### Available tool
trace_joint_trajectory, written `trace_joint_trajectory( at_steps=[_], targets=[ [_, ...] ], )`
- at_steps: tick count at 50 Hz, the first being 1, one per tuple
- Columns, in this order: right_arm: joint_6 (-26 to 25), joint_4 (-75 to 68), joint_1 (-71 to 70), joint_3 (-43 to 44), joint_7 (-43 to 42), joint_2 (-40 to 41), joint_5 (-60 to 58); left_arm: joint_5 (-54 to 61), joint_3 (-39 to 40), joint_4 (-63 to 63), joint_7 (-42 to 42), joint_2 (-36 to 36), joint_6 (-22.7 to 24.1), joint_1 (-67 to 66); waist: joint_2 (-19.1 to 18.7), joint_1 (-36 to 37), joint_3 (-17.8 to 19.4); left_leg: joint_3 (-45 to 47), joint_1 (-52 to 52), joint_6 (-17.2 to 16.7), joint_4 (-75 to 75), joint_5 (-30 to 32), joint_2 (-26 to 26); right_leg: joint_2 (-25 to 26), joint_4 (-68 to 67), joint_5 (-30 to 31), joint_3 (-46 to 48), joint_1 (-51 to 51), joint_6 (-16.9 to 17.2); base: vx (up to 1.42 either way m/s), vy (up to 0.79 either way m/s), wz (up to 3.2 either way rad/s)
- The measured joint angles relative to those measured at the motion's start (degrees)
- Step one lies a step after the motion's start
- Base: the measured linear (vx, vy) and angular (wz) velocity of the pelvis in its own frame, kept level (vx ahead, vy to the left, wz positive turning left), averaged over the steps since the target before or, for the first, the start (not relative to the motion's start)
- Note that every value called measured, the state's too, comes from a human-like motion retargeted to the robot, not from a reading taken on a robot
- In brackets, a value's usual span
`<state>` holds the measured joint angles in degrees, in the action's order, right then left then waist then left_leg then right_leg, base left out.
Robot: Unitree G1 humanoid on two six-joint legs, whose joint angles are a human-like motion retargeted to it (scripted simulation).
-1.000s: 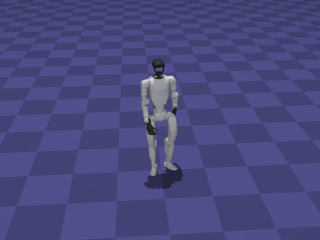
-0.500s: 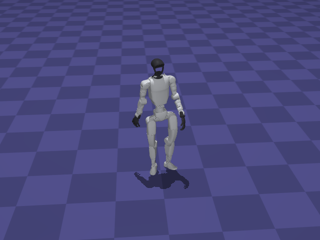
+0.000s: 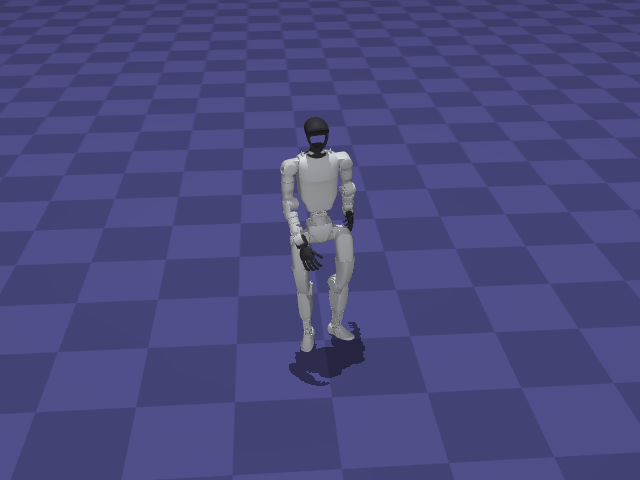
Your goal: In place motions
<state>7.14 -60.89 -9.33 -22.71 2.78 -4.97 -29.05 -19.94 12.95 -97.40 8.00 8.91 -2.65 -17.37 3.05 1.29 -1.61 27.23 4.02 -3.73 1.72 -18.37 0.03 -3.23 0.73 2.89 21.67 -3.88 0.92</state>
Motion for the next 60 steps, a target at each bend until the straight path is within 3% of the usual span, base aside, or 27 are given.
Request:
trace_joint_trajectory(
  at_steps=[3,7,10,15,18,21,25,29,34,37,42,47,53,60],
  targets=[
    [-3.3,-13.2,5.8,6.5,-0.6,0.0,1.9,0.2,-1.5,1.0,-1.6,-0.4,0.3,10.8,0.6,0.7,0.1,-2.0,-0.8,0.4,0.5,0.0,-0.6,-0.9,0.3,-0.2,2.2,-1.1,0.6,-0.01,0.05,0.69],
    [-11.5,-34.9,10.3,16.5,2.7,-1.7,6.1,3.0,-4.3,6.9,-11.0,-2.4,-0.6,24.1,1.6,1.4,0.3,-5.0,-1.8,1.1,0.9,0.1,-1.7,-2.1,0.8,-0.5,5.8,-2.9,1.3,0.01,0.06,0.76],
    [-18.9,-36.5,18.6,20.3,3.0,-4.6,10.4,4.0,-6.8,15.4,-18.0,-5.7,-0.3,31.8,1.9,2.3,1.1,-6.8,-2.4,1.5,1.2,0.2,-2.5,-2.8,1.0,-0.5,7.8,-3.9,1.9,0.01,0.08,0.58],
    [-14.2,-36.5,28.8,26.9,-4.2,-6.5,10.4,2.3,-11.8,33.8,-26.7,-8.1,4.9,37.5,1.9,2.4,2.1,-9.1,-3.3,1.7,1.6,0.1,-3.5,-3.7,1.1,-0.5,9.9,-4.8,2.4,-0.03,0.04,0.36],
    [-13.9,-36.5,31.1,28.3,-2.6,-7.5,8.2,0.7,-14.2,42.0,-25.6,-5.9,8.4,37.4,1.6,2.5,2.0,-9.1,-3.4,1.7,1.5,0.1,-3.6,-3.7,1.1,-0.4,10.0,-4.8,2.4,0.0,0.0,0.0],
    [-17.0,-36.5,30.6,27.1,-2.8,-8.1,9.0,-1.2,-15.1,45.1,-20.1,-4.0,9.8,35.3,1.0,2.8,1.6,-8.5,-3.2,1.6,1.4,-0.1,-3.5,-3.5,1.1,-0.3,9.4,-4.5,2.3,0.02,0.04,-0.25],
    [-20.5,-36.5,24.9,22.6,-5.5,-7.5,12.4,-2.6,-15.2,41.0,-14.7,-3.5,9.3,29.2,0.1,3.5,1.1,-7.0,-1.9,1.6,0.8,-0.2,-3.2,-3.0,0.6,-0.2,7.4,-4.0,1.9,0.07,0.03,-0.42],
    [-16.5,-36.3,13.0,16.6,-3.7,-5.6,9.7,-4.1,-11.6,26.5,-15.4,-4.3,6.6,21.4,-0.7,3.8,1.0,-4.4,0.0,1.4,0.0,-0.3,-2.7,-2.4,0.2,0.0,5.0,-3.3,1.1,0.05,-0.01,-0.58],
    [-10.9,-21.9,1.2,8.5,2.2,-1.6,5.0,-4.9,-1.0,3.0,-12.7,-3.3,-2.8,11.9,-1.5,2.6,1.5,-1.4,1.6,0.7,-0.3,-0.5,-1.9,-1.5,-0.2,0.4,1.6,-2.1,0.2,0.01,-0.05,-0.64],
    [-8.2,-11.7,-4.5,4.5,3.2,1.4,5.3,-0.5,3.9,0.0,-13.3,-2.3,-8.5,1.8,-1.7,1.5,1.7,0.5,2.1,0.2,-0.6,-0.6,-1.3,-0.7,-0.4,0.6,-0.6,-0.9,-0.3,0.03,-0.07,-0.63],
    [-3.7,1.7,-10.4,0.1,4.2,4.3,7.7,-1.0,9.5,0.0,-16.4,-3.1,-4.1,-11.6,-2.2,0.0,1.8,2.9,2.1,-0.3,-1.0,-0.5,-0.2,0.3,-0.6,0.9,-3.2,1.0,-0.7,-0.05,-0.02,-0.43],
    [2.2,6.4,-9.6,-2.2,2.2,2.8,5.3,-1.8,9.7,0.0,-14.3,-2.6,-6.0,-14.8,-1.5,-0.4,1.3,2.7,1.2,-0.3,-0.9,-0.3,0.1,0.3,-0.5,0.8,-2.7,1.5,-0.6,-0.01,-0.02,0.09],
    [-2.2,-2.3,-0.5,-0.4,-0.2,-1.0,-2.4,0.2,5.5,0.3,-14.1,-1.2,-6.7,-1.5,-0.4,0.4,1.0,0.5,0.1,0.1,-0.3,-0.2,-0.4,-0.5,0.0,0.4,0.1,0.3,-0.1,0.0,0.0,0.44],
    [-14.0,-33.3,10.3,13.5,2.4,-3.4,-4.4,-0.8,-3.5,9.8,-19.6,-3.6,-6.1,21.0,0.5,1.8,0.9,-3.5,-1.6,0.8,0.7,-0.3,-1.4,-1.8,0.8,0.0,4.4,-1.9,1.0,-0.01,0.03,0.54]
  ],
)
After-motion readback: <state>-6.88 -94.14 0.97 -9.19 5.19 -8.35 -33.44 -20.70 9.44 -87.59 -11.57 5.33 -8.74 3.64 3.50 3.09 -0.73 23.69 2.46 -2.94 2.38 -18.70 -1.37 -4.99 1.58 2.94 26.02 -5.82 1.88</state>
